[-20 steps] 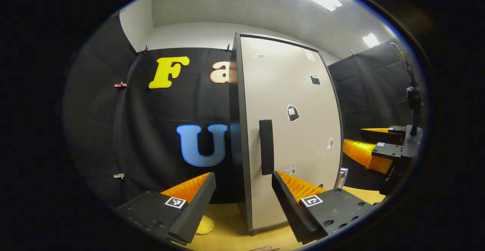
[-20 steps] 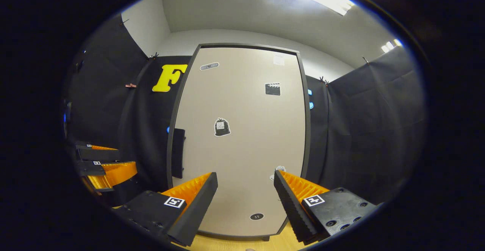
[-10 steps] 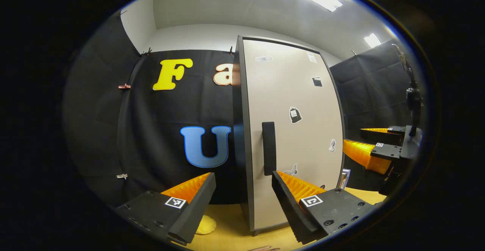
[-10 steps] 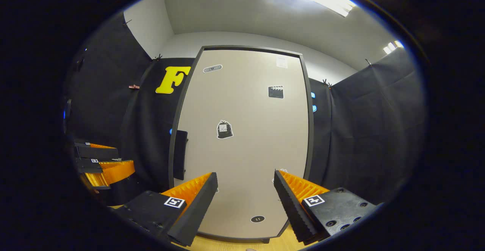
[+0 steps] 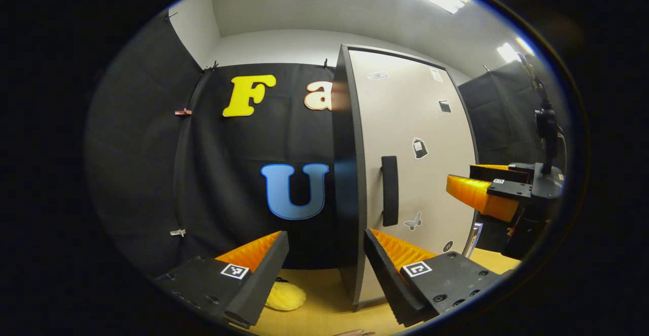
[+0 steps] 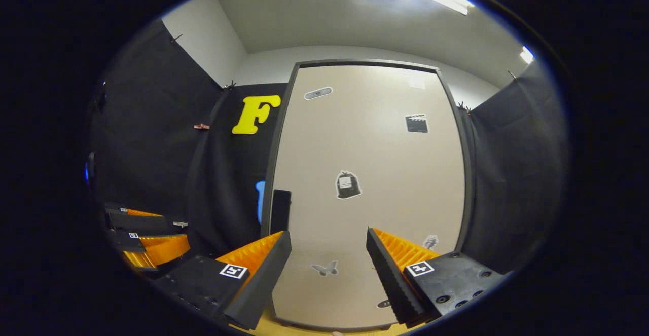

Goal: Open the cabinet door with the right hand, grasp the bottle in the cabinet with the left hand and place it on the coaster, then close the cabinet door with the right hand.

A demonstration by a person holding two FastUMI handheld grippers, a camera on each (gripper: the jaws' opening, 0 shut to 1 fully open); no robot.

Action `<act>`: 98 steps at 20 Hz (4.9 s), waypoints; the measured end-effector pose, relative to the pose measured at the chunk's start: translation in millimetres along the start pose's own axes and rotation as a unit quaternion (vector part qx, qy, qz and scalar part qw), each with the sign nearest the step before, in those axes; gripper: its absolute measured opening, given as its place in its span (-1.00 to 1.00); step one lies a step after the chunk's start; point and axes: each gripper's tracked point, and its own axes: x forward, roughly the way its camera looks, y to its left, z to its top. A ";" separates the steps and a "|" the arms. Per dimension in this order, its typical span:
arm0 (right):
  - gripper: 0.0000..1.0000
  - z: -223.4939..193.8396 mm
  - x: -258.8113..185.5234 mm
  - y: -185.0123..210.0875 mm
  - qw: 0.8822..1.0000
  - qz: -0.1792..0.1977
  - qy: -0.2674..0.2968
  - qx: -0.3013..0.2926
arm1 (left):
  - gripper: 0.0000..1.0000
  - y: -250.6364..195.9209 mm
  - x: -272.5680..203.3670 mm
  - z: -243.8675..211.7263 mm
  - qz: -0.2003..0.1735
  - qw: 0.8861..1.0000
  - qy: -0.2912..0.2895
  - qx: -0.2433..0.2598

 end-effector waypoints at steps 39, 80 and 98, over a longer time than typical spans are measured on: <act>-0.64 -34.3 33.8 55.8 0.998 0.019 0.052 0.032 | 0.89 52.9 -24.8 -22.7 0.037 0.999 0.023 0.007; -0.78 37.5 -249.9 -241.4 0.998 -0.028 0.045 0.015 | 0.88 -245.5 -68.1 17.0 -0.038 0.999 0.004 0.020; -0.81 68.5 -328.7 -246.5 0.954 -0.283 0.055 -0.078 | 0.87 -272.9 209.1 -27.3 -0.157 0.987 0.011 0.017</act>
